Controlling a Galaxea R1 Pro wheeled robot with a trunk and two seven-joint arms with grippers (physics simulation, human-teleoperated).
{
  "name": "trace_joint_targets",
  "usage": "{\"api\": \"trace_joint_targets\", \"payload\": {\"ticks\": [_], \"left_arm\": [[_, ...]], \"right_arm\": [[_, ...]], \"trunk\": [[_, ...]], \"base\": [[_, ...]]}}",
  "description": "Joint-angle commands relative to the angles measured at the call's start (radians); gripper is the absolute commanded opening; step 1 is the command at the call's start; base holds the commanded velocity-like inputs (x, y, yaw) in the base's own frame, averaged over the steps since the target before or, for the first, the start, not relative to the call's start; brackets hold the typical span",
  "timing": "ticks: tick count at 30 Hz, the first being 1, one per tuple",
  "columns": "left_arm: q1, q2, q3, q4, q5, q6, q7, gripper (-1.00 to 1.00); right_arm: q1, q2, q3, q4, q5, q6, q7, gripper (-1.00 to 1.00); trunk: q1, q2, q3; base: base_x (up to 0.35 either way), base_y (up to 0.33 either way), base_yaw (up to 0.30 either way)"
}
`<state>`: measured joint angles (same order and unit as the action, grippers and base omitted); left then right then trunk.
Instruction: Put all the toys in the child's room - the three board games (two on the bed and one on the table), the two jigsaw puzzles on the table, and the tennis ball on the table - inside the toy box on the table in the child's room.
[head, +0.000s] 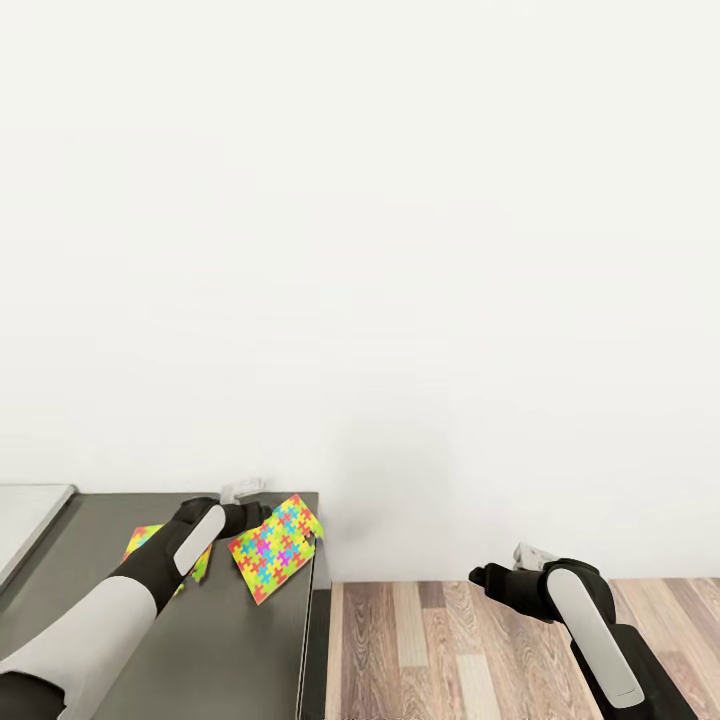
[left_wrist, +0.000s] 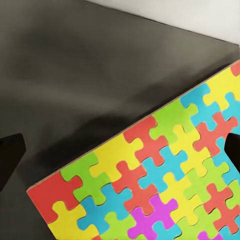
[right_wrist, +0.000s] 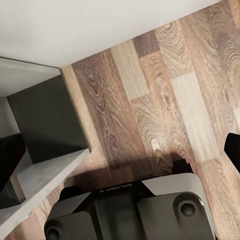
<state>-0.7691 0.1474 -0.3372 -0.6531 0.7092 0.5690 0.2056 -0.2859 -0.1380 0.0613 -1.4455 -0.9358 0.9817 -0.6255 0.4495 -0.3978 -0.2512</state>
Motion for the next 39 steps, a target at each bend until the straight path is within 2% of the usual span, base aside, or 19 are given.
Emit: {"api": "trace_joint_targets", "payload": {"ticks": [1, 39], "left_arm": [[-0.001, 0.001, -0.006, -0.002, 0.010, 0.002, 0.009, 1.00], [-0.001, 0.000, -0.007, -0.002, 0.013, -0.001, -0.005, 1.00]], "right_arm": [[-0.001, -0.001, 0.002, -0.001, -0.009, 0.002, -0.011, 1.00], [-0.001, -0.002, 0.002, -0.001, -0.009, 0.002, -0.010, 1.00]], "trunk": [[0.001, -0.002, -0.004], [0.001, -0.002, -0.057]], "base": [[0.000, 0.000, 0.000], [0.000, 0.000, 0.000]]}}
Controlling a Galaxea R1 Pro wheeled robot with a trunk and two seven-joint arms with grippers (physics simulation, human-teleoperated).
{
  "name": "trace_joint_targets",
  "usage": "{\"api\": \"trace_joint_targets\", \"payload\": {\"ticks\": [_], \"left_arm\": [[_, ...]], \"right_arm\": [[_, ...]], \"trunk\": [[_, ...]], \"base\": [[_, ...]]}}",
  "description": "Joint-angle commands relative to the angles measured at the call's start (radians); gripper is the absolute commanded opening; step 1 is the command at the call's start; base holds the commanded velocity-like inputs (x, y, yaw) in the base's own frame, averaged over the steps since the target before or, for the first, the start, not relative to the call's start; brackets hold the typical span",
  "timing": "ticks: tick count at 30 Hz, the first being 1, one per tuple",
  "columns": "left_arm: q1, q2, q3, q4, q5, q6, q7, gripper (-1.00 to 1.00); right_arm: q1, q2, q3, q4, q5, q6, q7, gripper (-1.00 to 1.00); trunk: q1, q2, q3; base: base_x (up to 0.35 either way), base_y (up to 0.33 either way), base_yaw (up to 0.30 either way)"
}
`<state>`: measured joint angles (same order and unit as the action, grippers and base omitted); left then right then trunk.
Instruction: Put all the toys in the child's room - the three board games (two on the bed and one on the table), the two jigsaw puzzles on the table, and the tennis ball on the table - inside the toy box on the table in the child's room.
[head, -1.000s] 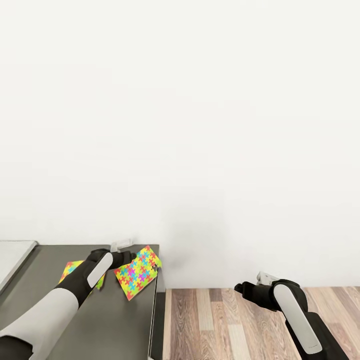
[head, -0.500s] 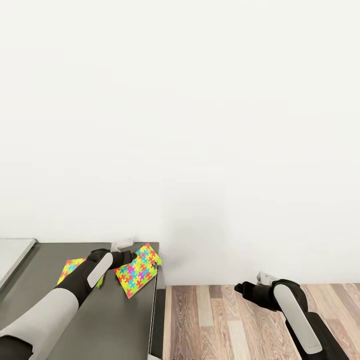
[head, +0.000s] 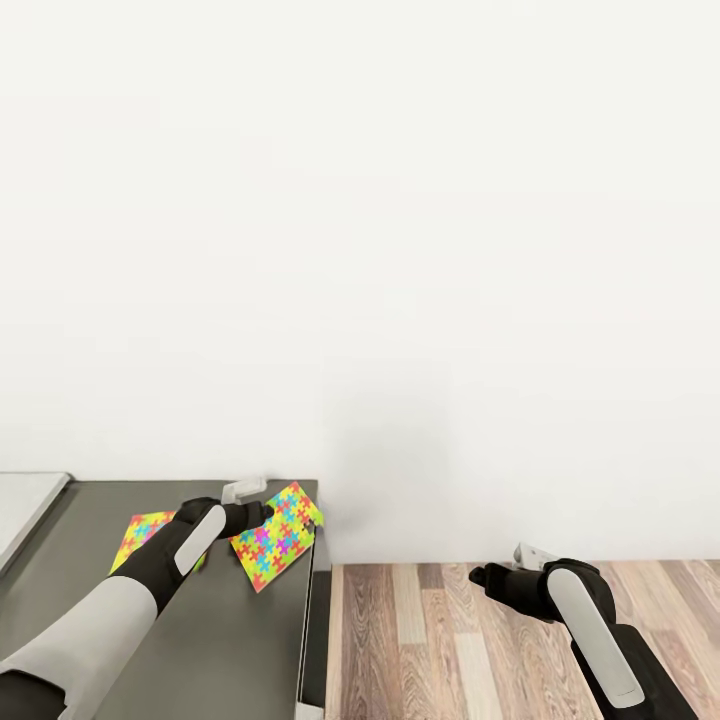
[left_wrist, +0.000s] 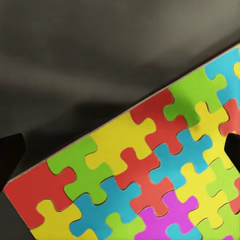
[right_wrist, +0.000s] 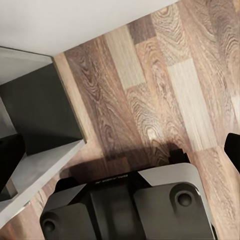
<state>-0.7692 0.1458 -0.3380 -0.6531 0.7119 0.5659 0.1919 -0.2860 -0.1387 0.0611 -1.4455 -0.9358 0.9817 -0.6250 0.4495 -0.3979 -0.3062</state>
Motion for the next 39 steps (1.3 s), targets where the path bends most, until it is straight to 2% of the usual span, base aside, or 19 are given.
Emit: {"api": "trace_joint_targets", "payload": {"ticks": [1, 9, 22, 23, 29, 39], "left_arm": [[-0.001, 0.001, -0.006, -0.002, 0.011, 0.002, 0.009, 1.00], [-0.001, 0.001, -0.006, -0.002, 0.011, 0.002, 0.009, 1.00], [-0.001, 0.001, -0.006, -0.002, 0.011, 0.002, 0.009, 1.00], [-0.001, 0.000, -0.006, -0.012, 0.010, 0.001, 0.005, 1.00], [-0.001, -0.003, -0.005, -0.015, -0.005, 0.000, 0.003, 1.00], [-0.001, -0.008, -0.004, -0.018, -0.044, 0.000, 0.003, 1.00]], "right_arm": [[-0.001, -0.001, 0.002, -0.001, -0.009, 0.002, -0.011, 1.00], [-0.001, -0.001, 0.002, -0.001, -0.009, 0.002, -0.011, 1.00], [0.002, 0.000, 0.003, -0.001, -0.006, -0.001, -0.011, 1.00], [0.005, 0.005, 0.000, 0.005, -0.002, -0.002, -0.010, 1.00], [0.006, 0.012, -0.002, 0.008, -0.003, -0.002, -0.010, 1.00], [0.007, 0.000, -0.003, 0.008, -0.003, -0.001, -0.010, 1.00]], "trunk": [[0.001, -0.002, -0.004], [0.001, -0.002, -0.014], [0.001, -0.002, -0.015], [0.001, -0.002, -0.015], [0.001, -0.002, -0.015], [0.001, -0.002, -0.015]], "base": [[0.000, 0.000, 0.000], [0.000, 0.000, 0.000], [0.000, 0.000, 0.000], [0.000, 0.000, 0.000], [0.000, 0.000, 0.000], [-0.017, -0.031, 0.000]]}}
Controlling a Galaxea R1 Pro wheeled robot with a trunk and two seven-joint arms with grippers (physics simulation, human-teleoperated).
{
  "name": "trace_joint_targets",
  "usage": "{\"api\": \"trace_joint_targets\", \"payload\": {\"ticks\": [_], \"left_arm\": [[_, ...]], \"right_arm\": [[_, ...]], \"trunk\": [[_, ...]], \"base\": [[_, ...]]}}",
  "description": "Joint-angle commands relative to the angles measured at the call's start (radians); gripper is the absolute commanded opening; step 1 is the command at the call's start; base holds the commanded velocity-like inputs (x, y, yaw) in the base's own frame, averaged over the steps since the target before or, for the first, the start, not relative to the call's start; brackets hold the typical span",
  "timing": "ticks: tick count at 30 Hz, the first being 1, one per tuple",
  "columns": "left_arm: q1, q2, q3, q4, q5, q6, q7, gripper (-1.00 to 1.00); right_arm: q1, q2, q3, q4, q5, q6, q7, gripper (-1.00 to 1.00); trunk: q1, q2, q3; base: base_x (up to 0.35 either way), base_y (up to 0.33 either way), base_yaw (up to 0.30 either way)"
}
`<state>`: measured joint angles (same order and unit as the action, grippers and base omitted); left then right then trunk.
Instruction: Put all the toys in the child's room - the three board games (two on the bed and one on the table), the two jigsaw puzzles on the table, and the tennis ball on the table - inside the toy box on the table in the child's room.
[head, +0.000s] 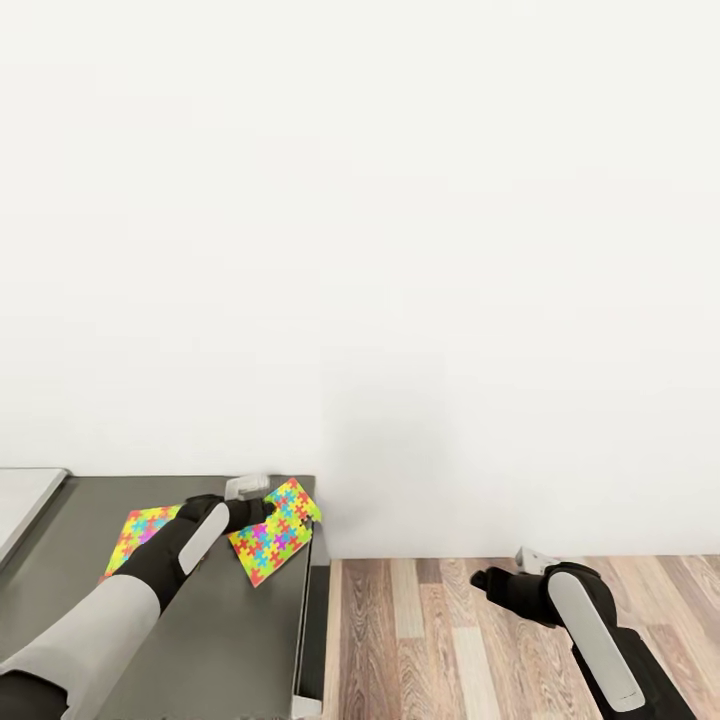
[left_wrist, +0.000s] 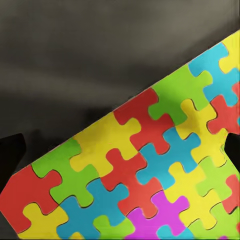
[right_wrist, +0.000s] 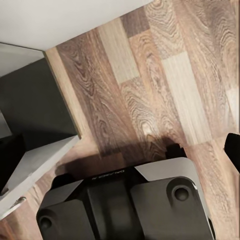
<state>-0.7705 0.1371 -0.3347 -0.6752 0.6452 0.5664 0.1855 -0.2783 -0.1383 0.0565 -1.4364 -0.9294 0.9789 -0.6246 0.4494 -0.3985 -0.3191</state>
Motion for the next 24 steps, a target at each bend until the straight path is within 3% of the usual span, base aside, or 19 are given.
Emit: {"api": "trace_joint_targets", "payload": {"ticks": [1, 4, 14, 19, 20, 24], "left_arm": [[0.000, 0.001, -0.007, 0.004, 0.016, 0.000, 0.009, 1.00], [0.000, 0.001, -0.007, 0.000, -0.008, 0.000, 0.009, 1.00], [0.000, 0.001, -0.007, -0.004, -0.040, 0.000, 0.009, 1.00], [0.000, 0.001, -0.007, -0.010, -0.102, 0.000, 0.009, 1.00], [0.000, 0.001, -0.007, 0.006, 0.076, 0.000, 0.009, 1.00], [0.000, 0.001, -0.007, 0.006, 0.076, 0.000, 0.009, 1.00]], "right_arm": [[-0.001, -0.001, 0.002, -0.001, -0.009, 0.001, -0.010, 1.00], [-0.001, -0.001, 0.002, -0.001, -0.009, 0.001, -0.010, 1.00], [-0.001, -0.001, 0.002, -0.001, -0.010, 0.001, -0.010, 1.00], [-0.001, -0.001, 0.002, -0.001, -0.010, 0.001, -0.010, 1.00], [-0.001, -0.001, 0.002, -0.001, -0.010, 0.001, -0.010, 1.00], [-0.001, -0.001, 0.002, -0.001, -0.010, 0.001, -0.010, 1.00]], "trunk": [[0.001, -0.002, -0.002], [0.001, -0.002, -0.002], [0.001, -0.002, -0.002], [0.001, -0.002, -0.002], [0.001, -0.002, -0.002], [0.001, -0.002, -0.002]], "base": [[-0.073, -0.134, 0.000], [-0.034, -0.065, 0.000], [-0.047, -0.063, 0.000], [-0.053, -0.148, 0.000], [-0.047, -0.139, 0.000], [-0.086, -0.146, 0.000]]}}
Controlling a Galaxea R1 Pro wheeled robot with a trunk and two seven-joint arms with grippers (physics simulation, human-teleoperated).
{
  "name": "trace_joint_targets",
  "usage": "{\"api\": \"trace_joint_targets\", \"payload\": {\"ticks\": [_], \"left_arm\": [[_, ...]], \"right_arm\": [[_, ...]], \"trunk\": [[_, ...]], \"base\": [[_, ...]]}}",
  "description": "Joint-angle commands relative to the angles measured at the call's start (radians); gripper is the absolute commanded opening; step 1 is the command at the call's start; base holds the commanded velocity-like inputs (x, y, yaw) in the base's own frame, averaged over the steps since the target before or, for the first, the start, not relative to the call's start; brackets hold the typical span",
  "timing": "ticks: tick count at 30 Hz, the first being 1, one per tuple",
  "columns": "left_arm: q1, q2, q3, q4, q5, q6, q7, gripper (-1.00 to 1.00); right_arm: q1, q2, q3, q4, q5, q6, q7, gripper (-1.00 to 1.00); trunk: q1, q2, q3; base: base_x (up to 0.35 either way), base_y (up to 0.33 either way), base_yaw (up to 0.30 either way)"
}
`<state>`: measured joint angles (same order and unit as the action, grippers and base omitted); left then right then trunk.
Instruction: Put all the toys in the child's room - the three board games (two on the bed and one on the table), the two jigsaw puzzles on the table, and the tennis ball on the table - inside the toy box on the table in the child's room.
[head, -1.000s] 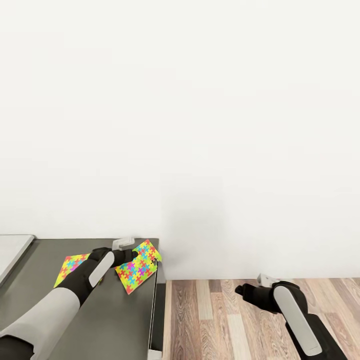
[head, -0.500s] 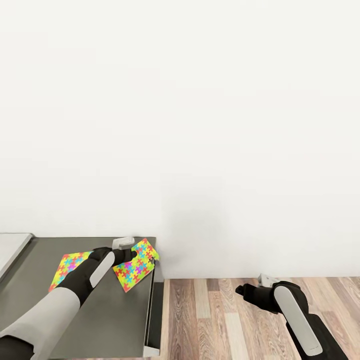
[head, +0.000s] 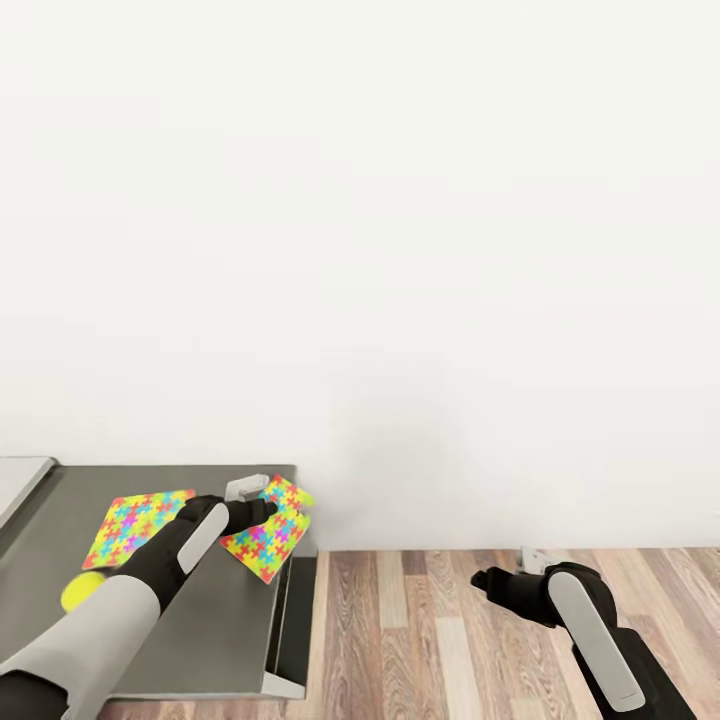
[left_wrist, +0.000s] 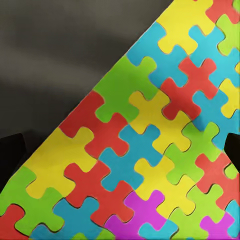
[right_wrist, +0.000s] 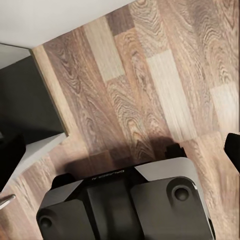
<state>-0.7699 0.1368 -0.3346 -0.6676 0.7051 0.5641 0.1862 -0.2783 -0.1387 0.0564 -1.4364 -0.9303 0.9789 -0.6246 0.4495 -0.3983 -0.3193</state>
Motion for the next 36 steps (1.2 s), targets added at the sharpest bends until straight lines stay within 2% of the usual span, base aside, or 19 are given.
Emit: {"api": "trace_joint_targets", "payload": {"ticks": [1, 12, 36], "left_arm": [[0.000, 0.001, -0.007, -0.001, 0.016, 0.002, 0.009, 1.00], [0.000, 0.001, -0.007, -0.001, 0.016, 0.002, 0.009, 1.00], [0.000, 0.004, -0.001, -0.004, 0.016, 0.002, 0.009, 1.00]], "right_arm": [[-0.001, -0.001, 0.002, -0.001, -0.010, 0.001, -0.010, 1.00], [-0.001, -0.001, 0.002, -0.001, -0.010, 0.001, -0.010, 1.00], [-0.001, -0.001, 0.002, -0.001, -0.010, 0.001, -0.010, 1.00]], "trunk": [[0.001, -0.002, -0.002], [0.001, -0.002, -0.002], [0.001, -0.002, -0.002]], "base": [[-0.051, -0.092, 0.000], [-0.009, -0.069, 0.000], [0.000, -0.003, 0.000]]}}
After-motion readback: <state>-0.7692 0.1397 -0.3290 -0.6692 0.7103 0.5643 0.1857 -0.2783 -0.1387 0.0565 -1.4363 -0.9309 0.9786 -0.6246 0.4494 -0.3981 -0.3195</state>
